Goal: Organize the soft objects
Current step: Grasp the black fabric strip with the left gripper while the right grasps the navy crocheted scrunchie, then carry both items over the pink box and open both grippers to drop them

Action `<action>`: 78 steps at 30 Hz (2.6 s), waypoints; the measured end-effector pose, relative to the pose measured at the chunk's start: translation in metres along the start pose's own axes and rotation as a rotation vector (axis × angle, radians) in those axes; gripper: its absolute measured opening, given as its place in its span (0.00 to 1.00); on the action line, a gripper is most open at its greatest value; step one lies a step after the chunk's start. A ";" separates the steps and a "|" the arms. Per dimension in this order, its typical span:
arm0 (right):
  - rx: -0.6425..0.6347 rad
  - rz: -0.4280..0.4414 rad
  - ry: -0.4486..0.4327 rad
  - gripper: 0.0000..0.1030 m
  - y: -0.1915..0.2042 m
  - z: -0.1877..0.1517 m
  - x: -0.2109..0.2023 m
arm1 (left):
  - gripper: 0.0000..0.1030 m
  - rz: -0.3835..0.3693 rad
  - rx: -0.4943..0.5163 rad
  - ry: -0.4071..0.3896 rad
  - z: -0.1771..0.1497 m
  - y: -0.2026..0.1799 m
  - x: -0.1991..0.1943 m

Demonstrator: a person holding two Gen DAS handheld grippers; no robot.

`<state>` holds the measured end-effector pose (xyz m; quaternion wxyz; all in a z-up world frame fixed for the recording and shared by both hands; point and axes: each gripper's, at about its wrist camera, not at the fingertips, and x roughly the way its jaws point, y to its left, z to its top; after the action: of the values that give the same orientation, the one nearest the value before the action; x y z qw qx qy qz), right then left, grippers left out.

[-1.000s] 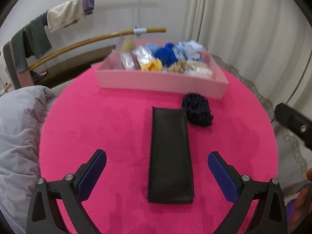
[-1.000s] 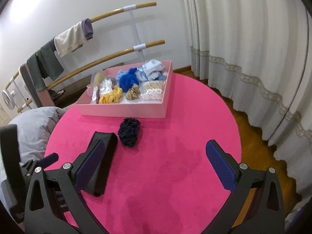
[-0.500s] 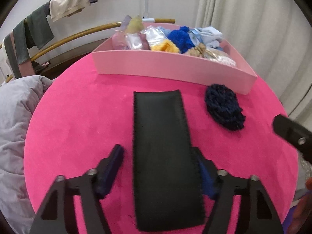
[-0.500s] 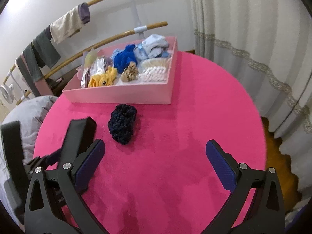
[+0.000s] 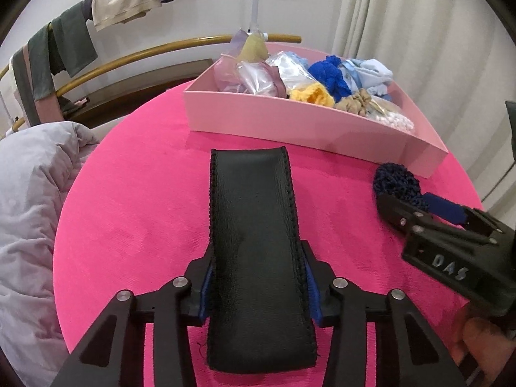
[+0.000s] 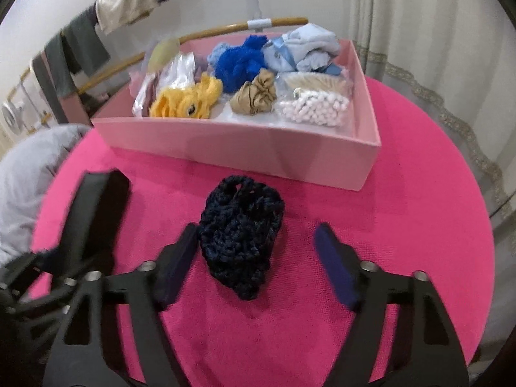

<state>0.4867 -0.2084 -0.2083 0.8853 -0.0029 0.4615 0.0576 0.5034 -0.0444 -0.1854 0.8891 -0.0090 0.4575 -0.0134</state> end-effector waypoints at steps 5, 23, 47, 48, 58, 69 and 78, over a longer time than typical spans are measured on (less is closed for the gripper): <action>-0.009 0.048 -0.006 0.15 0.000 -0.006 -0.007 | 0.33 -0.006 0.002 -0.013 0.001 0.002 -0.007; 0.021 0.117 -0.074 0.14 -0.004 -0.025 -0.076 | 0.30 -0.030 0.013 -0.081 -0.010 -0.009 -0.063; 0.028 0.159 -0.155 0.14 -0.005 -0.022 -0.124 | 0.30 -0.027 0.007 -0.181 -0.001 -0.011 -0.127; 0.028 0.163 -0.161 0.14 -0.006 -0.018 -0.126 | 0.30 -0.028 0.007 -0.187 0.003 -0.010 -0.127; 0.032 0.194 -0.231 0.14 -0.021 0.042 -0.136 | 0.31 -0.068 0.014 -0.264 0.067 -0.012 -0.136; 0.072 0.207 -0.233 0.14 -0.039 0.112 -0.111 | 0.31 -0.126 0.044 -0.258 0.148 -0.028 -0.098; 0.104 0.204 -0.178 0.14 -0.053 0.136 -0.075 | 0.31 -0.157 0.055 -0.199 0.198 -0.038 -0.038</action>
<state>0.5606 -0.2608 -0.0717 0.9112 0.0953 0.3814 0.1234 0.6423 -0.0802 -0.0382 0.9262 -0.0217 0.3644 -0.0946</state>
